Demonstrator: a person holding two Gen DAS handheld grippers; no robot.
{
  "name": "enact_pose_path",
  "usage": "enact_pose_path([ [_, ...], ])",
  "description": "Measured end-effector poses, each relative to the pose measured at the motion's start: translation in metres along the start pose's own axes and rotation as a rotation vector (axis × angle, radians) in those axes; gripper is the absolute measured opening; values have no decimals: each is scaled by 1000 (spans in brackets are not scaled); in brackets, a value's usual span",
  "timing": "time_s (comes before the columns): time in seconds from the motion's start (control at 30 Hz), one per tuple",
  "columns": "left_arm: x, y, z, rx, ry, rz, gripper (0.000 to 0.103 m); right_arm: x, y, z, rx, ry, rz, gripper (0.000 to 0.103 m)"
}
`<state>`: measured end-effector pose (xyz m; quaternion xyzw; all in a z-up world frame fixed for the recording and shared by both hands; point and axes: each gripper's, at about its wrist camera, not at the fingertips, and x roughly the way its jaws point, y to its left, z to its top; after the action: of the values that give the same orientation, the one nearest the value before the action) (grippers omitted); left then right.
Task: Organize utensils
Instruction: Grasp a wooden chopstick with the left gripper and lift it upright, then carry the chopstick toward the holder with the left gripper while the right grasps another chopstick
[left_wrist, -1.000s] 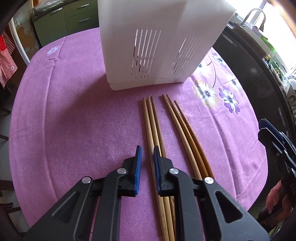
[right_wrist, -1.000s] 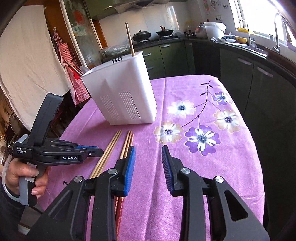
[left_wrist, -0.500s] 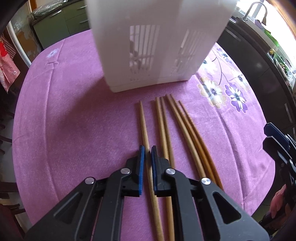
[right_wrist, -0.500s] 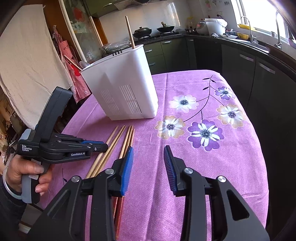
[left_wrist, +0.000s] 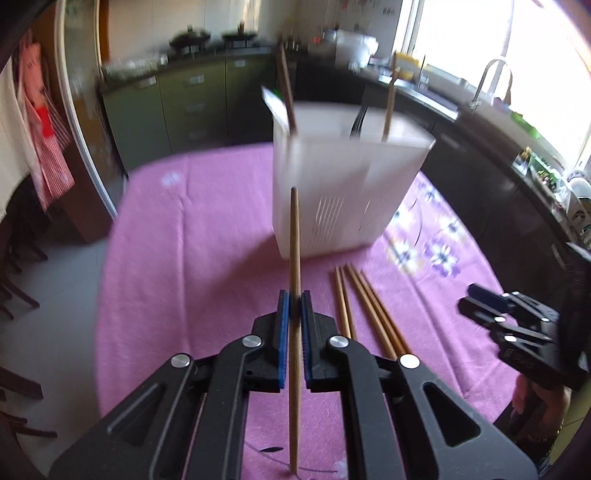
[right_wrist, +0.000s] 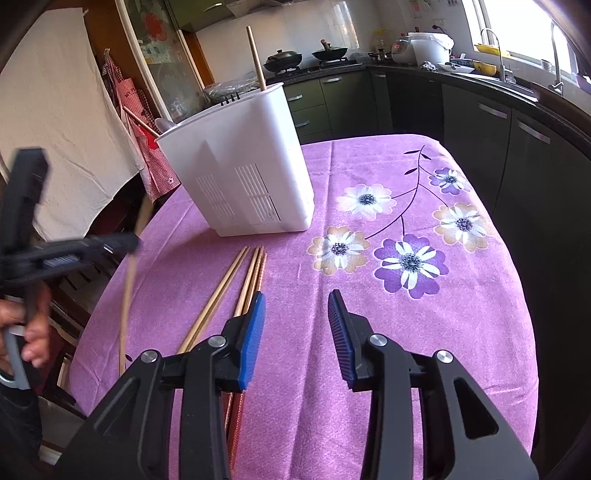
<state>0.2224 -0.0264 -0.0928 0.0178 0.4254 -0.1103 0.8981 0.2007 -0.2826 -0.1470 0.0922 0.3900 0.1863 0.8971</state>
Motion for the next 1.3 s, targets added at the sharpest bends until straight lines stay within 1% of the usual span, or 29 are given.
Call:
enact_pose_path([
  [0.1, -26, 0, 0, 6, -63, 1, 6, 2, 3, 2, -5, 7, 7, 36],
  [0.23, -54, 4, -6, 21, -113, 13, 6, 4, 7, 6, -19, 16, 9, 38],
  [0.33, -64, 4, -13, 34, -128, 18, 6, 10, 10, 11, -32, 30, 11, 42],
  [0.43, -73, 3, -18, 38, -142, 11, 6, 22, 15, 17, -51, 54, 6, 42],
  [0.53, -80, 2, -23, 48, -156, 9, 6, 39, 25, 20, -96, 88, -13, 41],
  [0.57, -82, 2, -25, 53, -159, 9, 6, 44, 27, 19, -108, 99, -18, 39],
  [0.6, -84, 1, -27, 56, -160, 8, 6, 51, 29, 19, -124, 113, -25, 32],
  [0.7, -88, 2, -31, 64, -162, 10, 6, 71, 35, 20, -156, 159, -49, 24],
  [0.77, -89, 3, -31, 66, -162, 10, 6, 83, 39, 20, -173, 184, -63, 21],
  [0.97, -90, 5, -33, 66, -166, 1, 6, 95, 48, 17, -197, 213, -71, 21],
  [1.1, -92, 6, -34, 65, -167, -2, 6, 100, 52, 15, -220, 232, -85, 18],
  [1.2, -92, 7, -34, 64, -167, -2, 6, 100, 57, 14, -242, 239, -116, 18],
  [1.3, -92, 7, -34, 65, -167, 0, 6, 104, 60, 13, -250, 257, -120, 18],
])
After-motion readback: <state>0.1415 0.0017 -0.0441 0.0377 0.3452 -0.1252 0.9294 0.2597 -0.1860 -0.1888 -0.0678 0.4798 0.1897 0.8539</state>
